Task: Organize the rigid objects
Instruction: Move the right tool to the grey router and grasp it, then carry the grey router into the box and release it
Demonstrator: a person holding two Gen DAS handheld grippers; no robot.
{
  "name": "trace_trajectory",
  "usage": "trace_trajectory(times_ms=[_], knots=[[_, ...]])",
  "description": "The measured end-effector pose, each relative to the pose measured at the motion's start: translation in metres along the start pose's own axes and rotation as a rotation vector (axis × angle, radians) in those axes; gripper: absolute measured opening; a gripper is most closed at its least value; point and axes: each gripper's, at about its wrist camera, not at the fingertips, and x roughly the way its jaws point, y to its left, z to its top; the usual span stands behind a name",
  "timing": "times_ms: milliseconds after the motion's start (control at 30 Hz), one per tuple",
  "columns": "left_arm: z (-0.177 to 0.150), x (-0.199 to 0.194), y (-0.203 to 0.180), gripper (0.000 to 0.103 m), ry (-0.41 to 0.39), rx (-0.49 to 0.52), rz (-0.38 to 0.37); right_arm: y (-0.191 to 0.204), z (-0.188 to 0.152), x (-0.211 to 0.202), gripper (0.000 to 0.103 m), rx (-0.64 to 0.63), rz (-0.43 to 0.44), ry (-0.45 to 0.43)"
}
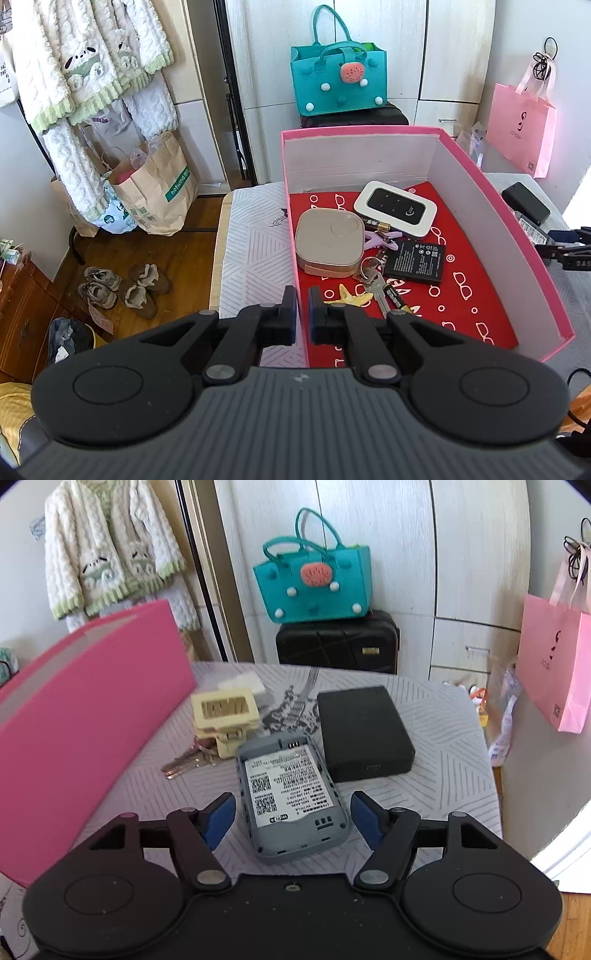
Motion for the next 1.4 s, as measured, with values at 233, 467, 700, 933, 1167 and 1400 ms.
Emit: trace_trajectory(times_ms=[233, 467, 700, 933, 1167, 1400], knots=[[-0.001, 0.000, -0.001, 0.006, -0.002, 0.008, 0.003, 0.011, -0.006, -0.018, 0.067, -0.005, -0.040, -0.026], [0.000, 0.005, -0.003, 0.006, -0.007, 0.015, 0.014, 0.024, -0.006, -0.032, 0.067, 0.013, -0.011, 0.074], [0.001, 0.005, -0.001, 0.006, -0.003, 0.008, 0.003, 0.039, -0.011, -0.027, 0.070, -0.044, 0.075, 0.102], [-0.002, 0.006, -0.005, 0.006, -0.013, 0.026, 0.019, 0.051, -0.009, -0.006, 0.068, -0.099, -0.014, 0.111], [-0.005, 0.002, 0.002, 0.006, -0.017, 0.006, -0.017, 0.052, 0.005, -0.040, 0.064, -0.112, 0.048, 0.057], [-0.004, 0.001, 0.004, 0.006, -0.011, 0.054, -0.043, 0.073, 0.048, -0.091, 0.064, -0.173, 0.118, -0.094]])
